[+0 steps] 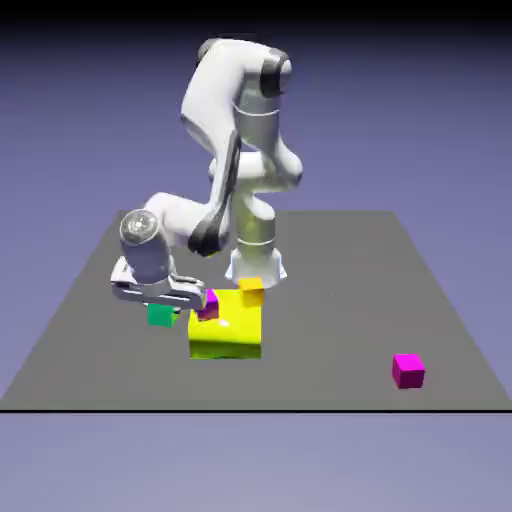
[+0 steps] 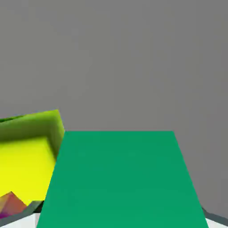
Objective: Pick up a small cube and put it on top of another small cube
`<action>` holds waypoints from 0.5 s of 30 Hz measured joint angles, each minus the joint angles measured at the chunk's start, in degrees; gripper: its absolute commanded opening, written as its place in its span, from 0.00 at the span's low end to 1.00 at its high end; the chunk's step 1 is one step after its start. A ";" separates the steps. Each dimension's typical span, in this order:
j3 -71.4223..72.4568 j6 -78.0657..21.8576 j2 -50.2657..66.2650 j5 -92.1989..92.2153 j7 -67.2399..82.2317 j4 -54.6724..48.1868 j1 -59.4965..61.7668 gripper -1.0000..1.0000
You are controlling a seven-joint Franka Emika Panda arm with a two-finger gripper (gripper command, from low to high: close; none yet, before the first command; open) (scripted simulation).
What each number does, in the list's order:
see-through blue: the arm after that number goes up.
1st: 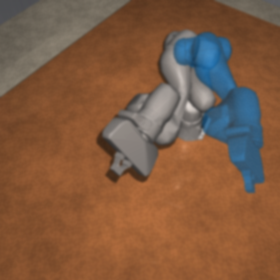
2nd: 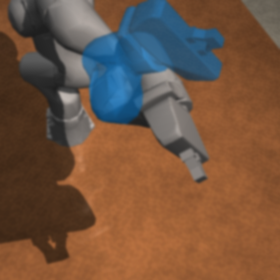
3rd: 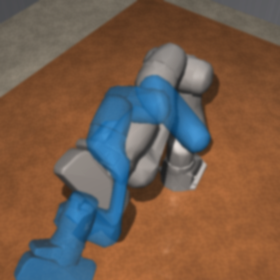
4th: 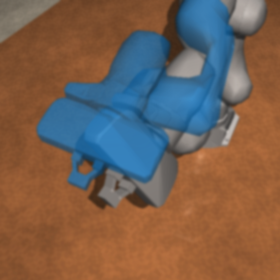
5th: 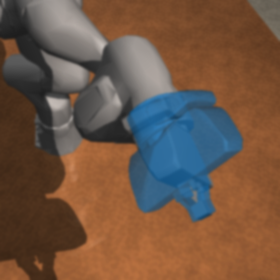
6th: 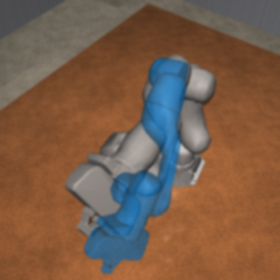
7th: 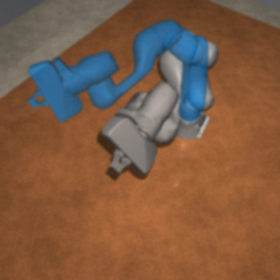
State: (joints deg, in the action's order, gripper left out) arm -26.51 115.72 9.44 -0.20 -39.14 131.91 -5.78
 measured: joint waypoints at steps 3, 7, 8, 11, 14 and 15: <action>4.26 -3.75 -4.15 2.69 -6.53 0.88 0.20 0.00; 12.57 -8.22 -11.76 4.63 -9.71 6.49 5.29 0.00; 14.64 -9.31 -13.67 5.09 -10.46 7.94 6.85 0.00; 20.87 -12.49 -19.47 6.36 -12.59 12.37 11.12 0.00; 25.51 -15.27 -24.33 7.85 -16.75 15.06 13.70 0.00; 25.51 -15.27 -24.33 7.85 -16.75 15.06 13.70 0.00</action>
State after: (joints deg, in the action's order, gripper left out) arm -1.00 100.45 -14.89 7.65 -55.89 146.96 7.91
